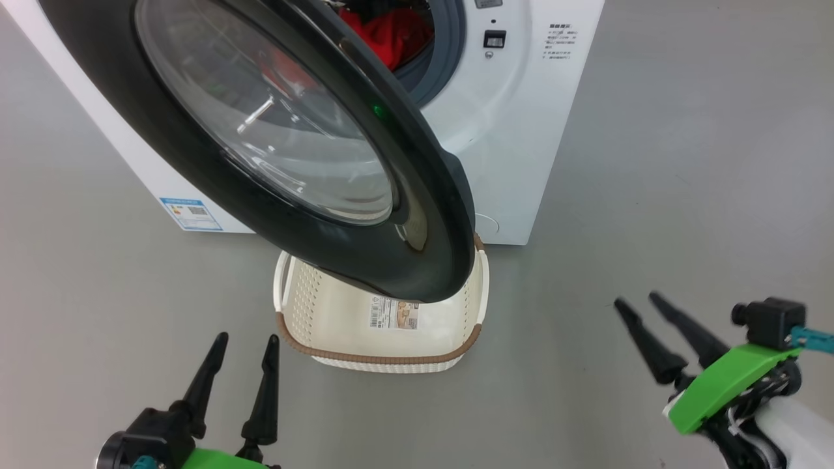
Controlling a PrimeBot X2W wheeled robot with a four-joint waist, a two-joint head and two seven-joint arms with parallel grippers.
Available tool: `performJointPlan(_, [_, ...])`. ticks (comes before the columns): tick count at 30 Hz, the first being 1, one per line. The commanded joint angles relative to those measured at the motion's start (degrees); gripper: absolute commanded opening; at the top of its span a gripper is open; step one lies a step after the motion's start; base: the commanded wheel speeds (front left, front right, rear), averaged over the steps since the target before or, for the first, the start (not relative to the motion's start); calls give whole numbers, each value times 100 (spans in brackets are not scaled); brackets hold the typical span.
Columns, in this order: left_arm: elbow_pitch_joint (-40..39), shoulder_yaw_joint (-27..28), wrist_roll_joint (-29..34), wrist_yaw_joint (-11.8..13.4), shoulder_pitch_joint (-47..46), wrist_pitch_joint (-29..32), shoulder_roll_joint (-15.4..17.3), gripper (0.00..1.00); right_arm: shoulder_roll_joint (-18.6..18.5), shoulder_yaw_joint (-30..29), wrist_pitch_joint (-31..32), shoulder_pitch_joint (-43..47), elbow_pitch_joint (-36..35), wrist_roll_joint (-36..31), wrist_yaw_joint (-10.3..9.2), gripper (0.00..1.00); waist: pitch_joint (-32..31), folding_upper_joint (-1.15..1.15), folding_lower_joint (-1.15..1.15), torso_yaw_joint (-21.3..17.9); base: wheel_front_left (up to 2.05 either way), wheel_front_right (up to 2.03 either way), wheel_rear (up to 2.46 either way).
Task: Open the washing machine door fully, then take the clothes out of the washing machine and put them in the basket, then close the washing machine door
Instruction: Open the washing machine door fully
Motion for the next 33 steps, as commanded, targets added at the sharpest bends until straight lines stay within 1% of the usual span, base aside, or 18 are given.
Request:
performJointPlan(1, [-132, 207, 24, -32, -8, -52, 82, 100, -35, -181, -74, 153, -125, -207, 39, 100, -4, 0, 0, -9, 0, 0, 0])
performJointPlan(8, [-155, 208, 39, -32, -26, -52, 82, 100, 457, -1458, -77, 778, -524, -1506, 39, 100, 15, 0, 0, 11, 0, 0, 0])
performJointPlan(13, [-163, 197, 42, -32, -56, -52, 82, 100, 830, -2346, -78, 1171, -859, -2643, 39, 100, 40, 0, 0, 28, 0, 0, 0])
performJointPlan(16, [-171, 192, 49, -32, -67, -52, 82, 100, 1120, -2899, -78, 1379, -1066, -3312, 39, 100, 42, 0, 0, 38, 0, 0, 0])
performJointPlan(17, [-171, 192, 49, -32, -67, -52, 82, 100, 1120, -2899, -78, 1379, -1066, -3312, 39, 100, 42, 0, 0, 38, 0, 0, 0])
performJointPlan(20, [-189, 171, 60, -32, -69, -52, 82, 100, 1394, -3299, -78, 1579, -1232, -3767, 39, 100, 30, 0, 0, 60, 0, 0, 0])
performJointPlan(23, [-218, 154, 72, -32, -65, -52, 82, 100, 1589, -3526, -78, 1753, -1271, -4017, 39, 100, 16, 0, 0, 83, 0, 0, 0])
performJointPlan(27, [-234, 136, 79, -32, -54, -52, 82, 100, 1712, -3634, -78, 1903, -1193, -4237, 39, 100, 5, 0, 0, 106, 0, 0, 0])
performJointPlan(33, [-240, 127, 76, -32, -28, -52, 82, 100, 1790, -3674, -78, 1948, -1166, -4287, 39, 100, -2, 0, 0, 102, 0, 0, 0])
